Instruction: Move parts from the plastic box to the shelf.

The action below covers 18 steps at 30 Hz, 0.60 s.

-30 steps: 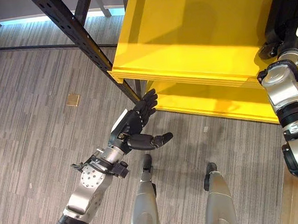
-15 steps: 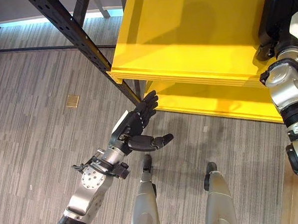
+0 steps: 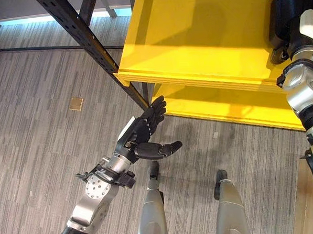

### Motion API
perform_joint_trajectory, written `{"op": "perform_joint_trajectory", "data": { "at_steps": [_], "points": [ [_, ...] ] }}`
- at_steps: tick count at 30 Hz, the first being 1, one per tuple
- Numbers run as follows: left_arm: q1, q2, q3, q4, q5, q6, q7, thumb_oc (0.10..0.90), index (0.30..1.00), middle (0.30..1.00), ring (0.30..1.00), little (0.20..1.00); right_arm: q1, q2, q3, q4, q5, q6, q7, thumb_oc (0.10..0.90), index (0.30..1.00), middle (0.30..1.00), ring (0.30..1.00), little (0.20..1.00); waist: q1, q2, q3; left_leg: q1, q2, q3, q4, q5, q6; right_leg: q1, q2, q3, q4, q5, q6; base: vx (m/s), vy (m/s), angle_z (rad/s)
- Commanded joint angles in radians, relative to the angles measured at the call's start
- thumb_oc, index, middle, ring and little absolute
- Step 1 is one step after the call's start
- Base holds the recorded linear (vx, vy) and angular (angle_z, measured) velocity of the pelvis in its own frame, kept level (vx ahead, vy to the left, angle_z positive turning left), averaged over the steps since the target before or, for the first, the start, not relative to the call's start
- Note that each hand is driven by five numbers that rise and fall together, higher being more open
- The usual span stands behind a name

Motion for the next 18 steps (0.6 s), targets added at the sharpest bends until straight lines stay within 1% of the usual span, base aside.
{"op": "perform_joint_trajectory", "data": {
  "at_steps": [1,7,12,16,18],
  "points": [
    [-0.042,0.015,-0.019,-0.070,-0.006,-0.132,-0.015,0.900,1.000,1.000,1.000,1.000,-0.161,-0.057,0.065,0.019,-0.045,-0.051,-0.036,0.400,0.300,0.300,0.300,0.300,0.026,-0.039,-0.060,0.095,0.065,0.041,0.080,-0.156,-0.076,0.077,-0.028,0.007,-0.183,0.052,-0.012,0.00,0.000,0.00],
    [-0.037,0.014,-0.020,-0.072,-0.009,-0.127,-0.007,0.900,1.000,1.000,1.000,1.000,-0.172,-0.062,0.068,-0.017,-0.048,-0.069,-0.046,0.400,0.300,0.300,0.300,0.300,0.021,-0.036,-0.062,0.102,0.063,0.044,0.080,-0.157,-0.075,0.081,-0.028,0.010,-0.182,0.050,-0.013,0.00,0.005,0.00],
    [-0.031,0.013,-0.014,-0.078,-0.011,-0.121,-0.003,0.900,1.000,1.000,1.000,1.000,-0.182,-0.058,0.061,-0.068,-0.021,-0.050,-0.031,0.400,0.300,0.300,0.300,0.300,0.018,-0.035,-0.062,0.105,0.059,0.046,0.082,-0.160,-0.074,0.080,-0.029,0.013,-0.177,0.047,-0.014,0.01,0.013,0.00],
    [-0.028,0.009,-0.009,-0.081,-0.013,-0.117,0.003,0.900,1.000,1.000,1.000,1.000,-0.186,-0.037,0.028,-0.124,0.023,-0.014,-0.043,0.400,0.300,0.300,0.300,0.300,0.016,-0.032,-0.063,0.112,0.056,0.048,0.078,-0.163,-0.073,0.081,-0.030,0.017,-0.179,0.048,-0.015,0.01,0.031,0.00],
    [-0.027,0.009,-0.006,-0.082,-0.014,-0.117,0.002,0.900,1.000,1.000,1.000,1.000,-0.184,-0.035,0.020,-0.130,0.036,-0.016,-0.042,0.400,0.300,0.300,0.300,0.300,0.015,-0.031,-0.064,0.114,0.054,0.049,0.077,-0.164,-0.072,0.081,-0.030,0.018,-0.179,0.048,-0.016,0.03,0.056,0.00]
  ]
}}
